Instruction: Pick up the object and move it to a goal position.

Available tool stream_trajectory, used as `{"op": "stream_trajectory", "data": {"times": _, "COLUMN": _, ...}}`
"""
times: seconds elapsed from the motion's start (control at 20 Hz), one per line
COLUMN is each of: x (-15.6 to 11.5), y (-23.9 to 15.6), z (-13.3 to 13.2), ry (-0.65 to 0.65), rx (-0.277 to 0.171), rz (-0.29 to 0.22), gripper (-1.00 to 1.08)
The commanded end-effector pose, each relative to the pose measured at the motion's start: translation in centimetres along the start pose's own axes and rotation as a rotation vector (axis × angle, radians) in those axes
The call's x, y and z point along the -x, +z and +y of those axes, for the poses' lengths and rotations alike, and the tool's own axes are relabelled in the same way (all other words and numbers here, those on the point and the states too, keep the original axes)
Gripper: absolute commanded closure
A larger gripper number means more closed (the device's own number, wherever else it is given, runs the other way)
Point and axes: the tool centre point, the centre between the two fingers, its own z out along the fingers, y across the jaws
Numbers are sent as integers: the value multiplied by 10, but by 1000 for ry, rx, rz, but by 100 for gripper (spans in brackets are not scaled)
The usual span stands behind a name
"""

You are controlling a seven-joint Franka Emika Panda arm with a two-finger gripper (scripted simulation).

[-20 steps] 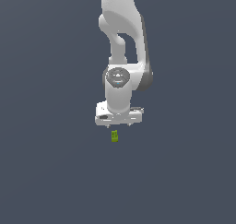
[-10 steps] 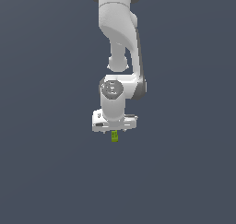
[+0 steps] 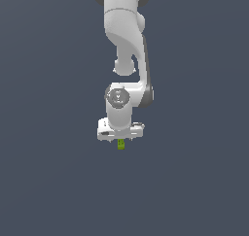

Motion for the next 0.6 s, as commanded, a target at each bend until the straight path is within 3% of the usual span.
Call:
{"op": "stream_trajectory", "data": {"times": 0.0, "x": 1, "y": 13, "z": 0, "ry": 0, "rx": 0, "rz": -1, "gripper": -92}}
{"op": "stream_trajectory", "data": {"times": 0.45, "x": 0, "y": 36, "z": 0, "ry": -1, "rx": 0, "rz": 0, "gripper": -92}}
{"op": "stream_trajectory", "data": {"times": 0.5, "x": 0, "y": 36, "z": 0, "ry": -1, "rx": 0, "rz": 0, "gripper": 108}}
{"op": "stream_trajectory", "data": {"times": 0.55, "x": 0, "y": 36, "z": 0, "ry": -1, "rx": 0, "rz": 0, "gripper": 108}}
